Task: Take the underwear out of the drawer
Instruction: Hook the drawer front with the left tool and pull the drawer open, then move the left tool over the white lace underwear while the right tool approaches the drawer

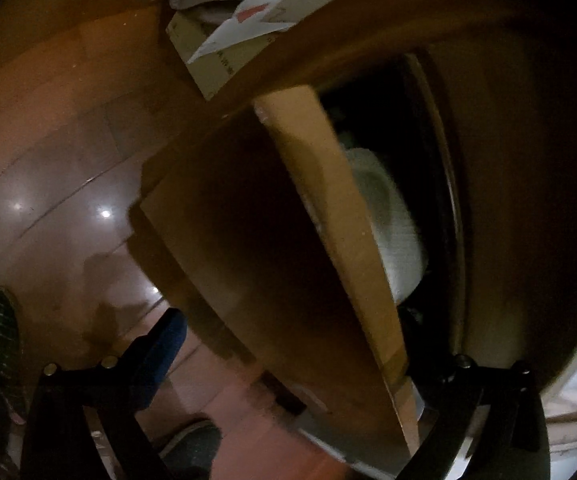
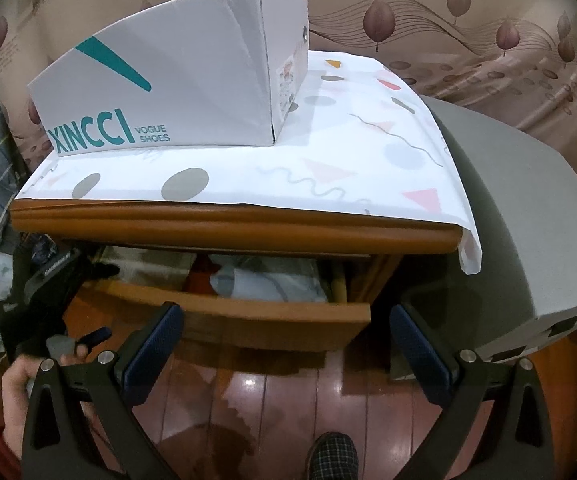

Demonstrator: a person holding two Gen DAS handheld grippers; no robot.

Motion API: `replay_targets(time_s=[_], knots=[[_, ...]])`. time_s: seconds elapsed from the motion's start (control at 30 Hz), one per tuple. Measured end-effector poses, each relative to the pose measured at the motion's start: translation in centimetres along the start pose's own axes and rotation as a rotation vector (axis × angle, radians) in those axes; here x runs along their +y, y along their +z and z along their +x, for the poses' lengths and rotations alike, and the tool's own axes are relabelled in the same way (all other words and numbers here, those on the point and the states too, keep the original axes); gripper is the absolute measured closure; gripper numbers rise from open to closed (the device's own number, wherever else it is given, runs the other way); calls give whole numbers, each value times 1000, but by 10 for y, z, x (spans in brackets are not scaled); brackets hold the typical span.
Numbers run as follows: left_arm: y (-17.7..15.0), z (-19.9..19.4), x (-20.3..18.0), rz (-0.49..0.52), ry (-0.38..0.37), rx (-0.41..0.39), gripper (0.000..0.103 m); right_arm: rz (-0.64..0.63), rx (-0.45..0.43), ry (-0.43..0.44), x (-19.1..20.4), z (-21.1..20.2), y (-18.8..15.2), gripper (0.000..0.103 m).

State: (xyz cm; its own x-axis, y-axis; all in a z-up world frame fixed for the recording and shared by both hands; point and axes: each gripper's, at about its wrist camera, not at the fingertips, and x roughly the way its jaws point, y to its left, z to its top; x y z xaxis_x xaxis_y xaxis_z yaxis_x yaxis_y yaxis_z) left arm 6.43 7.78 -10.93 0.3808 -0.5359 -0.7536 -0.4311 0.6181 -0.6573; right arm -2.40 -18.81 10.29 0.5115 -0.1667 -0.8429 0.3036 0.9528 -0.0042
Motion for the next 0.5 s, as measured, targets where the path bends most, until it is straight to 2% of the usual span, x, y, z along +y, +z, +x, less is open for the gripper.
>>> replay_targets(time_s=[0.2,0.5], knots=[[-14,-26,4,71,70,25,0,-6,-5,-8,1,-1,0,1],[-31,-44,9,163,163,47,0,11,0,-19,-4,-1,2,1]])
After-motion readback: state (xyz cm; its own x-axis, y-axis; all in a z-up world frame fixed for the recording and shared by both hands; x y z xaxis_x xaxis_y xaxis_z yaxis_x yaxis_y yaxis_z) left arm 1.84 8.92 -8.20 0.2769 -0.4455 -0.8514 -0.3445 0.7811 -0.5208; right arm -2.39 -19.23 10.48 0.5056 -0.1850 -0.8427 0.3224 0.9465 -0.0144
